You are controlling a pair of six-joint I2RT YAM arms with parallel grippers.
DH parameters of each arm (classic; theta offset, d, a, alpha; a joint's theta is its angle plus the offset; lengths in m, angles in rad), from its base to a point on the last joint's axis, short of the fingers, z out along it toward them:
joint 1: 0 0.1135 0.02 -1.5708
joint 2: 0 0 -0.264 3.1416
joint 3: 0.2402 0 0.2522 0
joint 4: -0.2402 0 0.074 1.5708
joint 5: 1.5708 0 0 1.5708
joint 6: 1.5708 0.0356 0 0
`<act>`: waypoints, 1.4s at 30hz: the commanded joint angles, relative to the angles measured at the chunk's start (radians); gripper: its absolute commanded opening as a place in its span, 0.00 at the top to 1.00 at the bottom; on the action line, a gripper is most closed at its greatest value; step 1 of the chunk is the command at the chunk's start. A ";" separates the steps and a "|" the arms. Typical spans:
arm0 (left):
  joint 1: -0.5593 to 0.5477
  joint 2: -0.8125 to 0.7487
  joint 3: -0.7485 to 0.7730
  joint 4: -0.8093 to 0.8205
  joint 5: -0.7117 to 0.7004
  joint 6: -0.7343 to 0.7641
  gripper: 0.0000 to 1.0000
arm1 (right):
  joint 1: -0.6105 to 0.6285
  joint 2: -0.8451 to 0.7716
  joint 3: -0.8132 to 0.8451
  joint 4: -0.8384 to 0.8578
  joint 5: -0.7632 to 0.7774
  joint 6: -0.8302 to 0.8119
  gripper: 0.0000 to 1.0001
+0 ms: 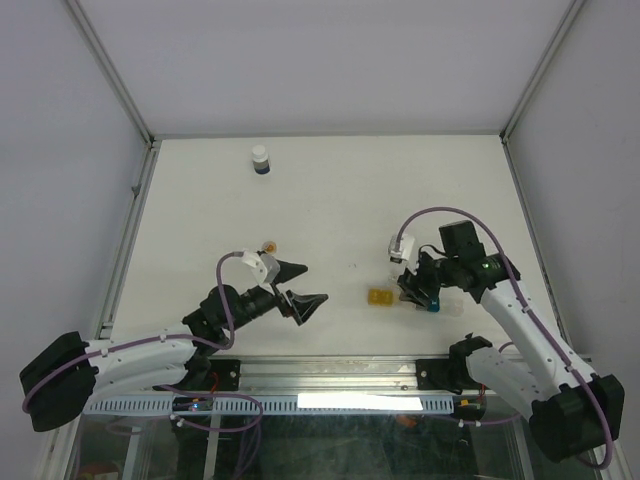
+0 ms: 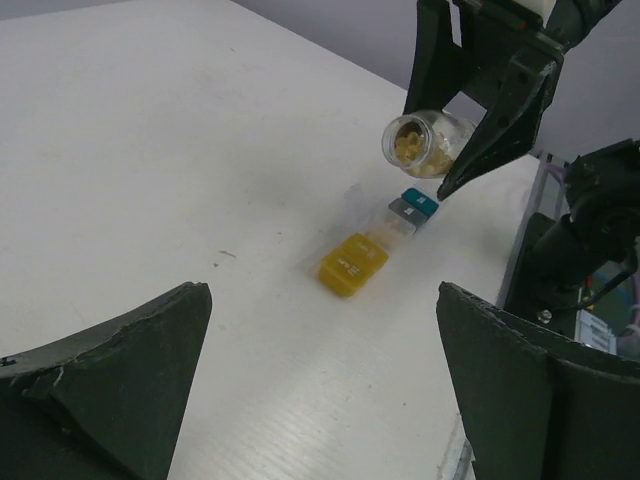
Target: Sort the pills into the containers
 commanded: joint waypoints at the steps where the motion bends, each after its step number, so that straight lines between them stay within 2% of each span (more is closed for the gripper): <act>1: 0.004 -0.051 0.131 -0.156 -0.054 -0.144 0.01 | -0.067 -0.053 0.071 0.286 -0.347 0.082 1.00; 3: 0.006 -0.059 0.192 -0.271 -0.107 -0.191 0.01 | -0.083 -0.035 0.110 0.420 -0.440 0.145 1.00; 6: 0.022 -0.067 0.294 -0.447 -0.174 -0.245 0.01 | -0.125 -0.007 0.114 0.775 -0.604 0.407 1.00; 10: 0.108 -0.059 0.438 -0.708 -0.166 -0.299 0.01 | -0.167 -0.007 -0.031 1.448 -0.708 1.064 1.00; 11: 0.138 -0.050 0.475 -0.762 -0.151 -0.300 0.01 | -0.177 -0.011 -0.072 1.596 -0.718 1.156 1.00; 13: 0.211 -0.012 0.546 -0.859 -0.117 -0.294 0.02 | -0.207 -0.044 -0.134 1.732 -0.698 1.225 1.00; 17: 0.300 0.105 0.646 -1.007 -0.101 -0.255 0.02 | -0.230 -0.132 -0.183 1.694 -0.656 1.211 1.00; 22: 0.325 0.311 0.774 -1.140 -0.248 -0.197 0.02 | -0.230 -0.170 -0.213 1.605 -0.638 1.177 1.00; 24: 0.330 0.380 0.809 -1.171 -0.311 -0.175 0.02 | -0.230 -0.176 -0.204 1.543 -0.640 1.126 1.00; 29: 0.382 0.509 0.884 -1.210 -0.301 -0.143 0.03 | -0.229 -0.183 -0.178 1.449 -0.627 1.101 1.00; 36: 0.429 0.672 0.946 -1.271 -0.333 -0.102 0.13 | -0.229 -0.191 -0.173 1.410 -0.597 1.128 1.00; 42: 0.476 0.762 0.977 -1.273 -0.280 -0.081 0.23 | -0.229 -0.180 -0.168 1.396 -0.604 1.134 1.00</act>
